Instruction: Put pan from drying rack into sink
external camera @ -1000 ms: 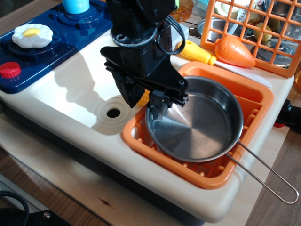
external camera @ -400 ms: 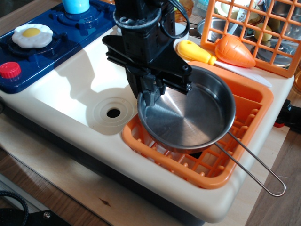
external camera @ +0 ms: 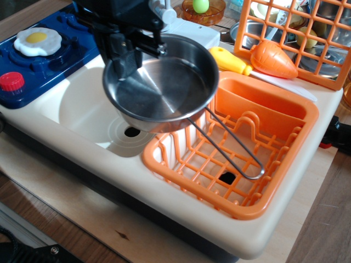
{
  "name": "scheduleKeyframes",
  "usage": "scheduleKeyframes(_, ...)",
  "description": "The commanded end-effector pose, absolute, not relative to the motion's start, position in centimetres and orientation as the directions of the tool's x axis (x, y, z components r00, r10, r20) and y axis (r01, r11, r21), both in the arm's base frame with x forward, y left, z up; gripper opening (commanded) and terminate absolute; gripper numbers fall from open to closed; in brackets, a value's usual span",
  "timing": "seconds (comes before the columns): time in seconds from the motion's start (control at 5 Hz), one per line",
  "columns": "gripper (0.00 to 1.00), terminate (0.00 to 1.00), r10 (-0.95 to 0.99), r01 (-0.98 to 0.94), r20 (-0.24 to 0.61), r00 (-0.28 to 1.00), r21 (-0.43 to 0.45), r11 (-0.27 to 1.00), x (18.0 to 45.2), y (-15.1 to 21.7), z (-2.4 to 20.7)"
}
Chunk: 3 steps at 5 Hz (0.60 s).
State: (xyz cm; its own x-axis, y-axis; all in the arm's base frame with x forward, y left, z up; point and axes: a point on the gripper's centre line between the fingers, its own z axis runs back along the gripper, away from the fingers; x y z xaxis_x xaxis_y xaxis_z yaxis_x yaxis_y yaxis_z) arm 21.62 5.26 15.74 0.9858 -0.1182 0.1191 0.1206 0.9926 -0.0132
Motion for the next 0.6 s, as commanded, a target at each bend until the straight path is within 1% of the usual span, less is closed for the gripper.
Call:
scheduleKeyframes(0.0, 0.00, 0.00, -0.212, 0.212, 0.163, 0.964, 0.016, 0.977, 21.5, 11.2, 17.3)
scheduleKeyframes(0.2, 0.00, 0.00, -0.267, 0.262, 0.193, 0.944, 0.054, 0.964, 21.5, 13.9, 16.4)
scheduleKeyframes(0.4, 0.00, 0.00, -0.298, 0.294, 0.239, 0.924, 0.051, 0.954, 22.0, 14.9, 14.3)
